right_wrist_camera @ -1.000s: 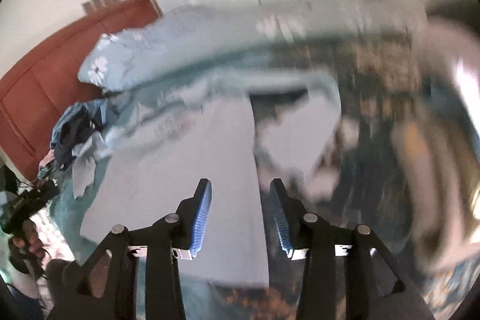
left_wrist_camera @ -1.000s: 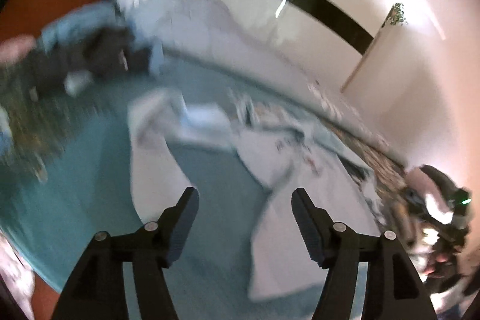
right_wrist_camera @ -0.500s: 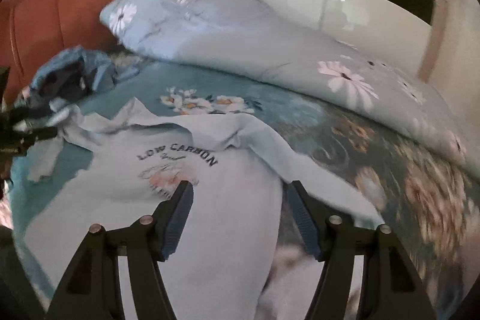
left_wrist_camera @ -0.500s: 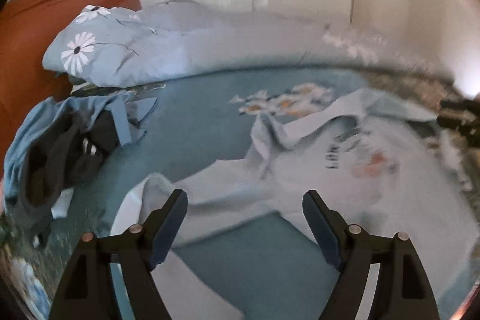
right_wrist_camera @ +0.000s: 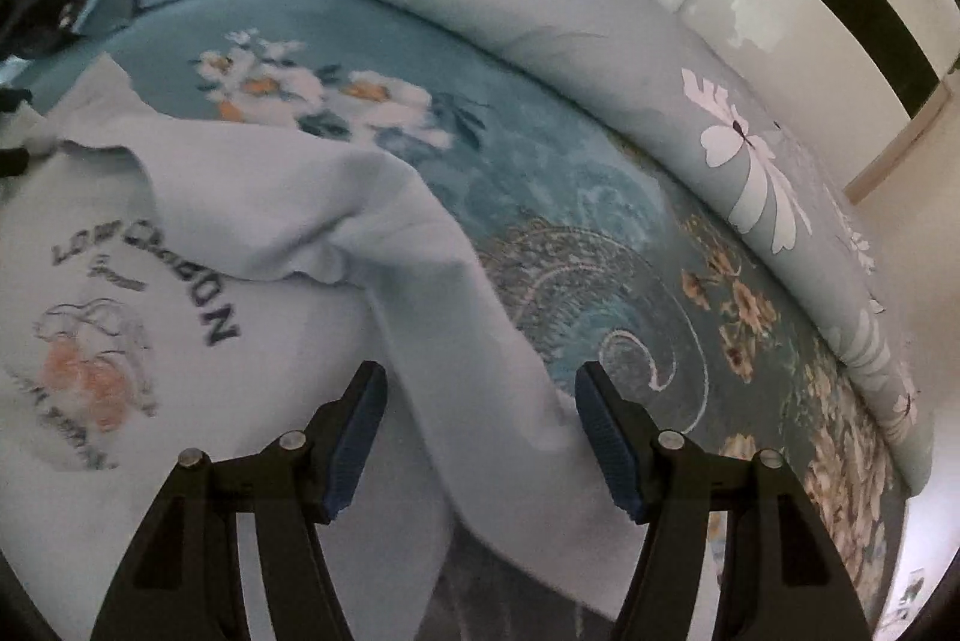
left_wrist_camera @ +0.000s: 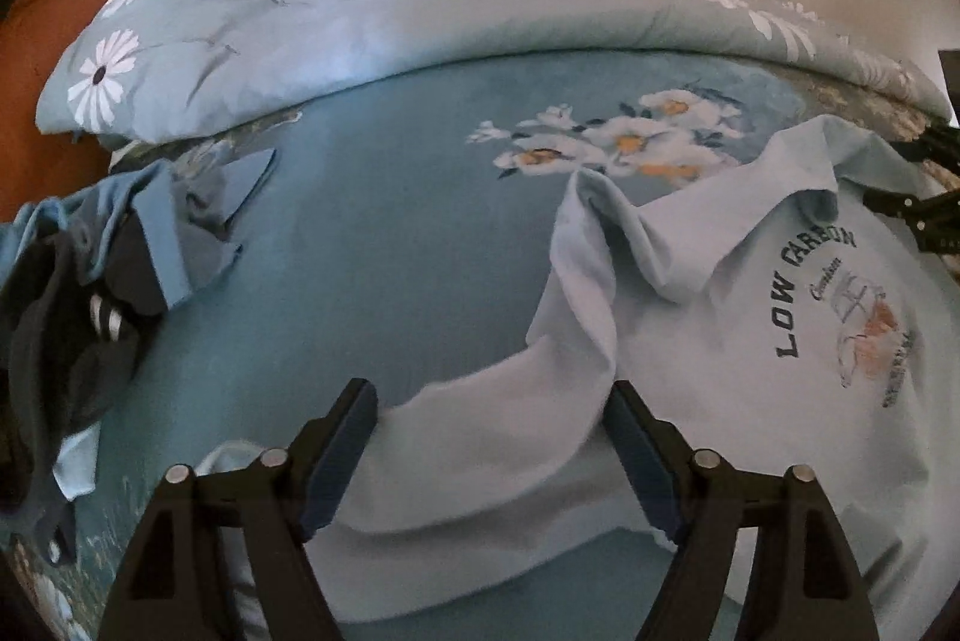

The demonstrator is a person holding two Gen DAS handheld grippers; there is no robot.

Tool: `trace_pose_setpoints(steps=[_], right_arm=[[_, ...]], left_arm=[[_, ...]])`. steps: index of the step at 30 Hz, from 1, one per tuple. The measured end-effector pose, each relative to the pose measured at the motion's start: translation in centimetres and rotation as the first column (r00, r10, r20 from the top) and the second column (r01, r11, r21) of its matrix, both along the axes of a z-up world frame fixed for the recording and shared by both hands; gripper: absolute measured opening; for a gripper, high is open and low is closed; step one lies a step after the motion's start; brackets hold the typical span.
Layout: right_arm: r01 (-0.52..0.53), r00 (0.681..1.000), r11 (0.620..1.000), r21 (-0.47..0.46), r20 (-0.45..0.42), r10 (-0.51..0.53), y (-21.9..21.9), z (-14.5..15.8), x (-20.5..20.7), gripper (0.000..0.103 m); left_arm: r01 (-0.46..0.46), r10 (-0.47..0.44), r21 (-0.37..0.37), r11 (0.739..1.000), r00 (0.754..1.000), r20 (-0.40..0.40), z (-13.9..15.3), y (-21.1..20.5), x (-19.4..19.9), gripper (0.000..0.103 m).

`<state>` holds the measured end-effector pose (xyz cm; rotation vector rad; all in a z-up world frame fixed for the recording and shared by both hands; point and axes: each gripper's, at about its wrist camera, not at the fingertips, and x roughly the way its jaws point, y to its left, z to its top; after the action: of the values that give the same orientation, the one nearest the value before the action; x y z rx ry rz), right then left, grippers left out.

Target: Fold clothes

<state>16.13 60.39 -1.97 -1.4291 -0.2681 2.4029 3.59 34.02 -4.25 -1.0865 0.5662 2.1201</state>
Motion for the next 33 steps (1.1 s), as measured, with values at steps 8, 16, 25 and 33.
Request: trace_pose_setpoints(steps=[8, 16, 25, 33], right_arm=[[0.073, 0.996, 0.989, -0.127, -0.048, -0.079, 2.6, 0.4, -0.3, 0.014], [0.15, 0.968, 0.954, -0.26, -0.158, -0.195, 6.0, 3.3, 1.0, 0.011], [0.274, 0.935, 0.908, -0.317, -0.132, -0.329, 10.5, 2.8, 0.7, 0.011], [0.351, 0.915, 0.863, -0.363, -0.065, -0.399, 12.5, -0.1, 0.2, 0.011]], left_arm=[[-0.008, 0.006, 0.039, 0.999, 0.999, 0.051, 1.1, 1.5, -2.2, 0.011], [-0.023, 0.016, 0.07, 0.997, 0.996, 0.09, 2.1, 3.8, -4.8, 0.01], [-0.055, 0.05, 0.057, 0.997, 0.995, 0.084, 2.3, 9.9, -9.4, 0.01], [-0.135, 0.131, 0.018, 0.991, 0.978, 0.161, -1.4, 10.7, -11.4, 0.011]])
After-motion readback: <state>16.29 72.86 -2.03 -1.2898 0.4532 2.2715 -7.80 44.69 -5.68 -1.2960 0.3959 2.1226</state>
